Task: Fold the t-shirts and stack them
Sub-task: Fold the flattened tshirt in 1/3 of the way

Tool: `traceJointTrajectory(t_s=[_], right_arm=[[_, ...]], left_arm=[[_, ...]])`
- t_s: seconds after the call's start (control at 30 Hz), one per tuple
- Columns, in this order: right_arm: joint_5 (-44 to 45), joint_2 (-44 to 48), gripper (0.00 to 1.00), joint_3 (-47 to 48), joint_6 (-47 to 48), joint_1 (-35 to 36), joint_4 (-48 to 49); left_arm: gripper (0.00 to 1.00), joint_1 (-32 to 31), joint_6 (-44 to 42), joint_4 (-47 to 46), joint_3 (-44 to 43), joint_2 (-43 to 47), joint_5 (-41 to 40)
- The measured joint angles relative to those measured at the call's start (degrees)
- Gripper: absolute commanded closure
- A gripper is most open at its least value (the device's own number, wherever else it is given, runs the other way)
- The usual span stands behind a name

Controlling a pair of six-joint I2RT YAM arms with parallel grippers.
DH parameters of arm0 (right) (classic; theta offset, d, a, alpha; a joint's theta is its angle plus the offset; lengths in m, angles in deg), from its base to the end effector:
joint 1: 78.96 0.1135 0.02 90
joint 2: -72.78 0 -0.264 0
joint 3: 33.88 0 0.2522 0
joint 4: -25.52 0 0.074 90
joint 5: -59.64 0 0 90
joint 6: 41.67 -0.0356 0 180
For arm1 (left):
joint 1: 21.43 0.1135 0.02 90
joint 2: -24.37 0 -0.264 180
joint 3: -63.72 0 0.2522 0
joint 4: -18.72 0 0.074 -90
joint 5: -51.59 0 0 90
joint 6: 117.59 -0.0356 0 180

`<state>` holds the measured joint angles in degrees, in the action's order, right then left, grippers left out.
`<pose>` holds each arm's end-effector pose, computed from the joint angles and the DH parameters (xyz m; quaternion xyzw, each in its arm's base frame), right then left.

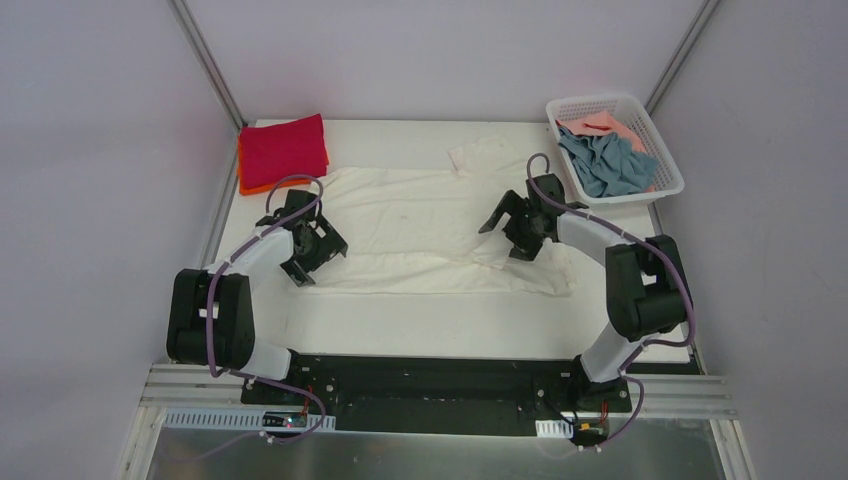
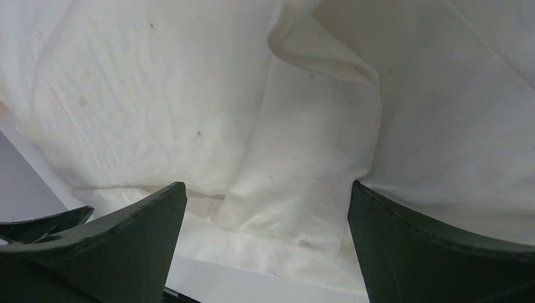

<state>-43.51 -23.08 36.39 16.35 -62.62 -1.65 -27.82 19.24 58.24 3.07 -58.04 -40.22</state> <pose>0.3242 0.1035 0.1807 0.0919 0.9376 0.2288 0.2450 0.2705 -0.0292 0.1856 -0.3385 0.9076 -0.0974 0.2286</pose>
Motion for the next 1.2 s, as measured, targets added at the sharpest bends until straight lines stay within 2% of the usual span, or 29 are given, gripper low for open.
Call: traceJointTrajectory(t_s=[0.2, 0.47, 0.57, 0.73, 0.87, 1.03, 1.2], right_arm=[[-0.5, -3.4, 0.01, 4.1, -2.5, 0.3, 3.4], [-0.6, -15.6, 0.01, 16.4, -8.0, 0.5, 14.0], [-0.1, -15.4, 0.01, 17.8, -7.8, 0.5, 14.3], [4.9, -8.9, 0.03, 16.4, -3.6, 1.7, 5.5], [10.6, -2.3, 0.08, 13.5, 0.0, 5.4, -4.2], [19.2, -4.5, 0.23, 16.5, -0.2, 11.5, -13.5], [26.8, -9.7, 0.33, 20.7, -2.5, 12.2, -18.2]], left_arm=[[0.01, 0.0, -0.2, 0.0, 0.4, -1.0, -0.8], [0.01, 0.0, -1.2, 0.0, 0.5, -1.0, -1.3], [0.01, 0.0, -1.4, 0.0, 0.5, -0.5, -1.3], [0.01, 0.0, -1.5, 0.0, 0.5, 1.9, -1.3], [0.01, 0.0, -1.7, 0.0, 0.5, 2.6, -1.3], [0.01, 0.0, -1.7, 0.0, 0.5, 2.6, -1.3], [0.01, 0.0, -1.7, 0.0, 0.5, 2.5, -1.3]])
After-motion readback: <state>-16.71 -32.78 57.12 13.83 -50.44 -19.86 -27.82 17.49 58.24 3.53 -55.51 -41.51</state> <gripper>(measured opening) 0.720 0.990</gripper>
